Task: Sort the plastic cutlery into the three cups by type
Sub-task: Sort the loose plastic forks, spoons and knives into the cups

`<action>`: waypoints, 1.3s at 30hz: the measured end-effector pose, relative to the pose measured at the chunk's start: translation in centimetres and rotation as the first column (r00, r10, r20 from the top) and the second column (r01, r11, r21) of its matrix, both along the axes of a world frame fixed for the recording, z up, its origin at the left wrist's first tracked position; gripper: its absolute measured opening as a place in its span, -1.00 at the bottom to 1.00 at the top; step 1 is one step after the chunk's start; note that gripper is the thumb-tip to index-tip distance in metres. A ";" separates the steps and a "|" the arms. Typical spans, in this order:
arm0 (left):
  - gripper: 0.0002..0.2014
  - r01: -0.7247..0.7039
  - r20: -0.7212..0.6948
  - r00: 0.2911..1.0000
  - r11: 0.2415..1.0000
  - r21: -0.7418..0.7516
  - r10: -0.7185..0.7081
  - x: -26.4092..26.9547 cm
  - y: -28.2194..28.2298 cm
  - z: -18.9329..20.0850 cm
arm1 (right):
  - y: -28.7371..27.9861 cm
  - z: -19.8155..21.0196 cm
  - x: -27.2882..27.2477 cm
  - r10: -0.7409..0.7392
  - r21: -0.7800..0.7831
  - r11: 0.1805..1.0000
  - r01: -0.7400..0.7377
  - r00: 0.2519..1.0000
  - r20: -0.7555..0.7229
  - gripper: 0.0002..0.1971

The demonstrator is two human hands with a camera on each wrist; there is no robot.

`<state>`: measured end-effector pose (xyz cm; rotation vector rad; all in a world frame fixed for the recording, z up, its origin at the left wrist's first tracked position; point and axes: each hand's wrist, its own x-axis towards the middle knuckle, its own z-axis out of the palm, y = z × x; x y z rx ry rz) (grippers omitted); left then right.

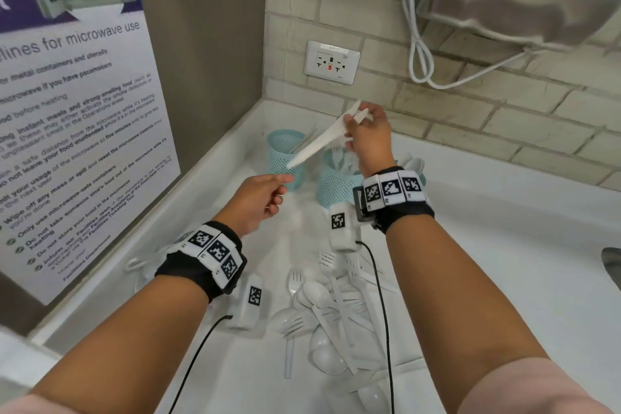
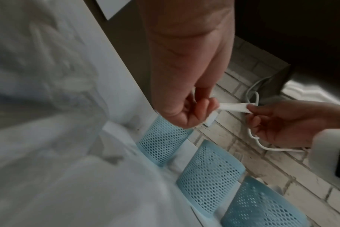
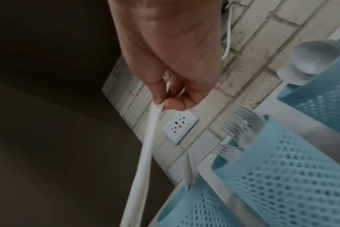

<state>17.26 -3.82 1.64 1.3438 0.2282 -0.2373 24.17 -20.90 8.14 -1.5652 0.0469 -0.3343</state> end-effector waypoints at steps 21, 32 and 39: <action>-0.59 0.536 -0.366 0.798 0.285 0.795 -0.479 -3.4 -1.5 -0.6 | -0.6 -0.4 0.2 0.060 -0.648 0.762 -0.024 0.998 0.033 -0.90; 0.17 0.521 -0.554 0.675 -0.217 0.825 -0.487 -10.2 -5.7 -0.2 | -8.0 -5.3 -8.9 -0.192 -0.668 -0.001 -0.744 0.656 -0.730 -0.42; -0.10 0.300 -0.414 0.607 -0.286 0.910 -0.678 -14.2 -8.6 -1.2 | -7.3 -10.4 -9.9 -0.167 -0.836 0.188 -0.515 0.822 -0.544 -0.63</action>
